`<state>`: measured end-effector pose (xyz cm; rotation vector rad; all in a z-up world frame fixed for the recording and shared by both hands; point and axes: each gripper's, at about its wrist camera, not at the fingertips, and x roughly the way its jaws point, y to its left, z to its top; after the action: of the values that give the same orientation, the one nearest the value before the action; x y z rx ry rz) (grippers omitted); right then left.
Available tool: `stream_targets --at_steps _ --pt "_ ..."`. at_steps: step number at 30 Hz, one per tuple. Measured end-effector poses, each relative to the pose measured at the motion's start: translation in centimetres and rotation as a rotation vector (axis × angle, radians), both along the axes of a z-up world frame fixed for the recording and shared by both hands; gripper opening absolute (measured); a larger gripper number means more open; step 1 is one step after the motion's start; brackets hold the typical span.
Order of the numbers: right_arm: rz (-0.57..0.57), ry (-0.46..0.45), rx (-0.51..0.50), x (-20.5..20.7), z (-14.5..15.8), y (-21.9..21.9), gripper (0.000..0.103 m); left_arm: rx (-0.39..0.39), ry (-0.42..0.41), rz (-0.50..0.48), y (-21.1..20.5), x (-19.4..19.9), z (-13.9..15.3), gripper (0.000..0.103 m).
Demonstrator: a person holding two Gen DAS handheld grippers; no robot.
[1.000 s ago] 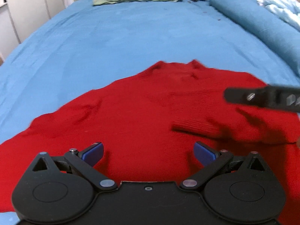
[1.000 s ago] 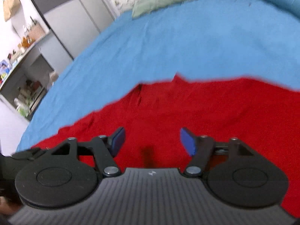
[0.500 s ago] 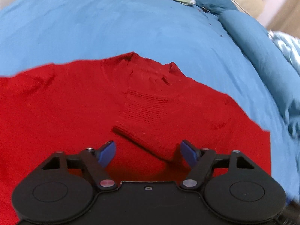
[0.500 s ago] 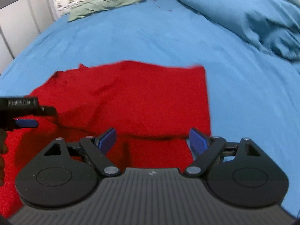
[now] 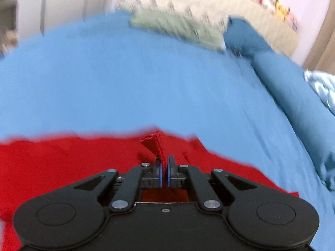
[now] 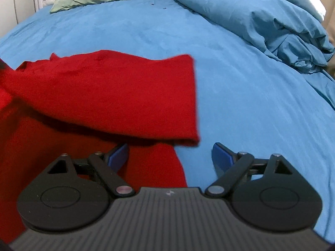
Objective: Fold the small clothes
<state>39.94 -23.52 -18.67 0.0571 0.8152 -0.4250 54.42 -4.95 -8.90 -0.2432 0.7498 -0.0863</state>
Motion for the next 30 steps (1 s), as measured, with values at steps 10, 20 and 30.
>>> stream_targets --at_steps 10,20,30 --pt "0.086 0.005 -0.079 2.9 -0.2 -0.3 0.103 0.081 0.006 0.172 7.5 -3.8 -2.1 0.004" --pt "0.157 0.049 -0.109 1.7 -0.1 -4.3 0.103 0.151 0.104 0.112 8.7 -6.1 -6.2 0.008" --pt "0.340 0.030 0.155 0.7 5.0 -4.6 0.103 0.233 0.073 0.143 9.9 -10.8 -3.1 0.060"
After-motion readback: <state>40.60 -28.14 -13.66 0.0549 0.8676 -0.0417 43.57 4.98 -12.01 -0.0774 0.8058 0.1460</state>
